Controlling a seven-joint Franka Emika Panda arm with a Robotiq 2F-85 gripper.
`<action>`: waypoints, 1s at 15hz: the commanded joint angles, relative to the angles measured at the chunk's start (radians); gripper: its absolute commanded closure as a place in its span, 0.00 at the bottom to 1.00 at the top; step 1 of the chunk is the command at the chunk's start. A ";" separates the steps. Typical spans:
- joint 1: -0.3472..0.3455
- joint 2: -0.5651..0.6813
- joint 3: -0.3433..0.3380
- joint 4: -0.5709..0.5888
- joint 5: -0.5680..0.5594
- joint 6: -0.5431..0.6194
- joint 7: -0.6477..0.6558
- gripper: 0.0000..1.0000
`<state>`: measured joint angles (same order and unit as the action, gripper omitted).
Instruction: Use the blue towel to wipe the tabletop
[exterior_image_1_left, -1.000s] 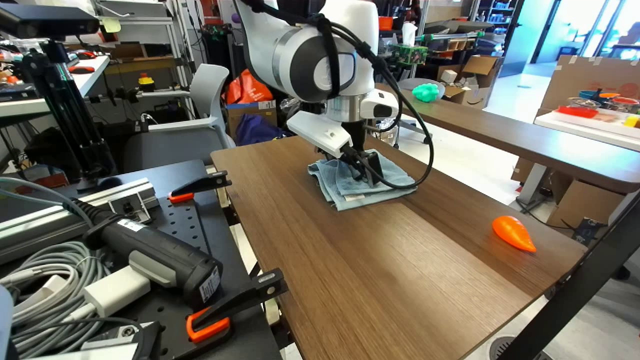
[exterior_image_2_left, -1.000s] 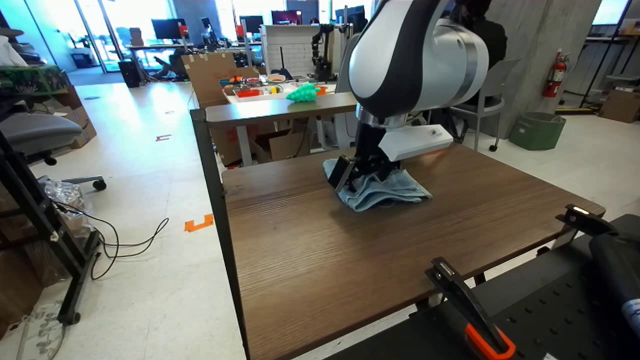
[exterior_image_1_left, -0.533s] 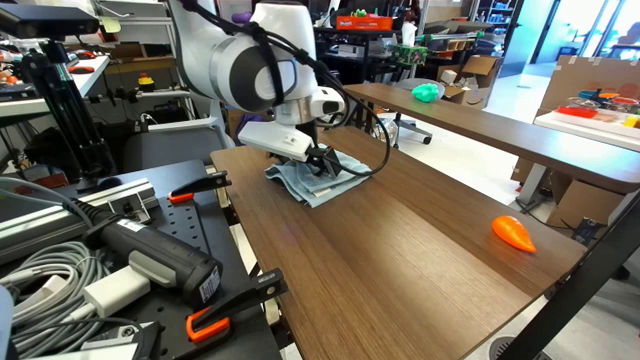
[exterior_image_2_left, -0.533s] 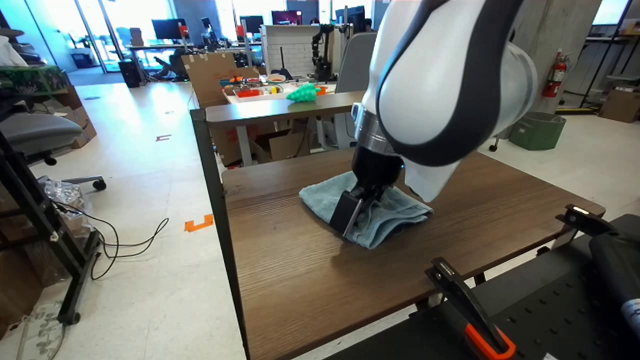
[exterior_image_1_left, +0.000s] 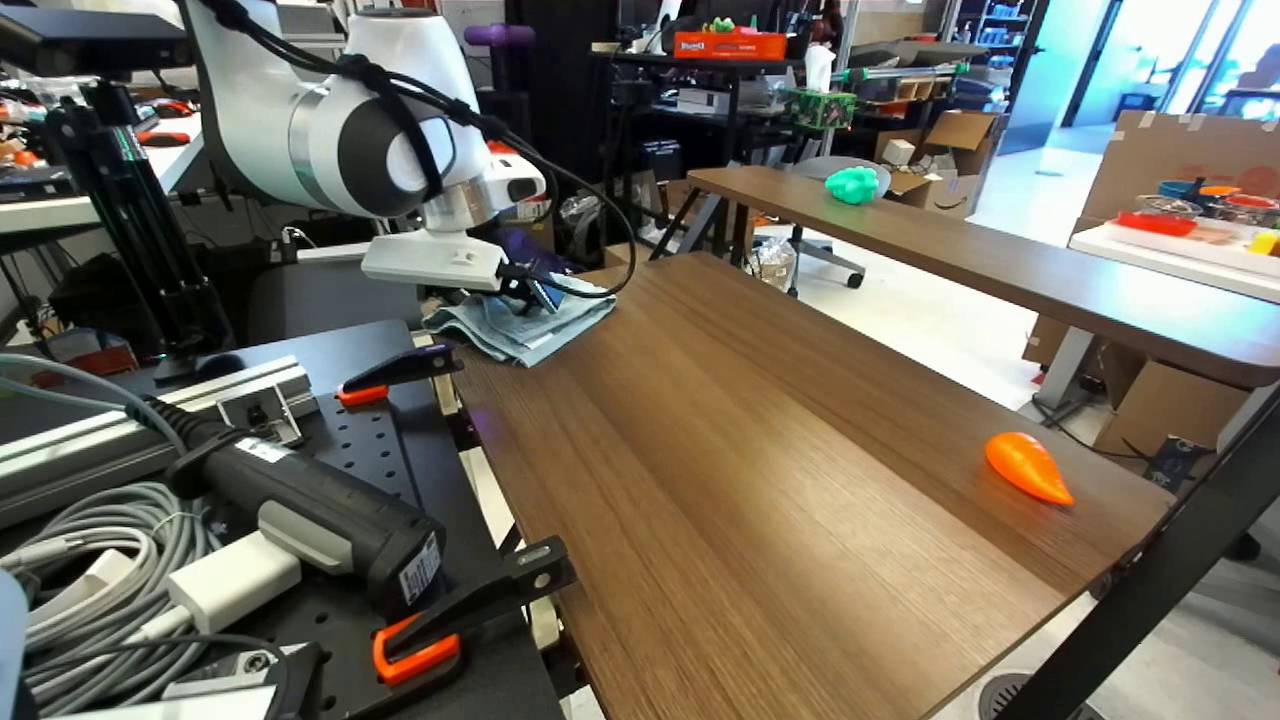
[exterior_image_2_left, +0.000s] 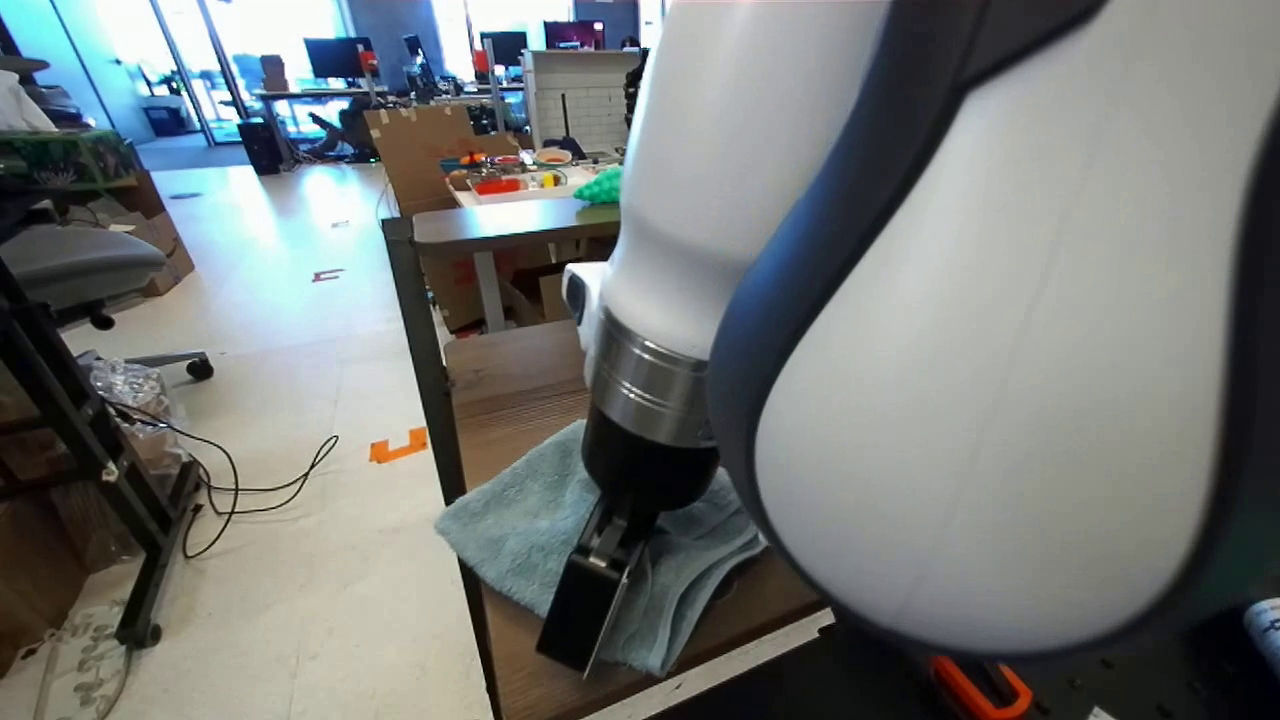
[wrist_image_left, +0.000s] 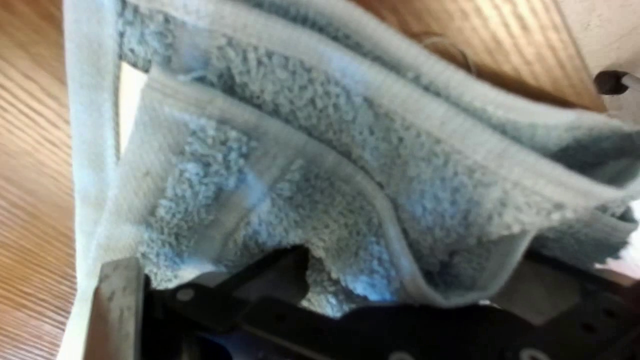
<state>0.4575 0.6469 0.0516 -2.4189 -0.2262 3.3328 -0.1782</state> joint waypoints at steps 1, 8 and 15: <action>0.034 0.070 -0.024 0.044 0.035 0.064 -0.004 0.00; -0.013 -0.001 -0.104 0.105 0.087 -0.138 0.008 0.00; -0.083 -0.097 -0.114 0.150 0.040 -0.381 0.036 0.00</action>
<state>0.4145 0.5861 -0.0802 -2.2846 -0.1559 3.0491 -0.1677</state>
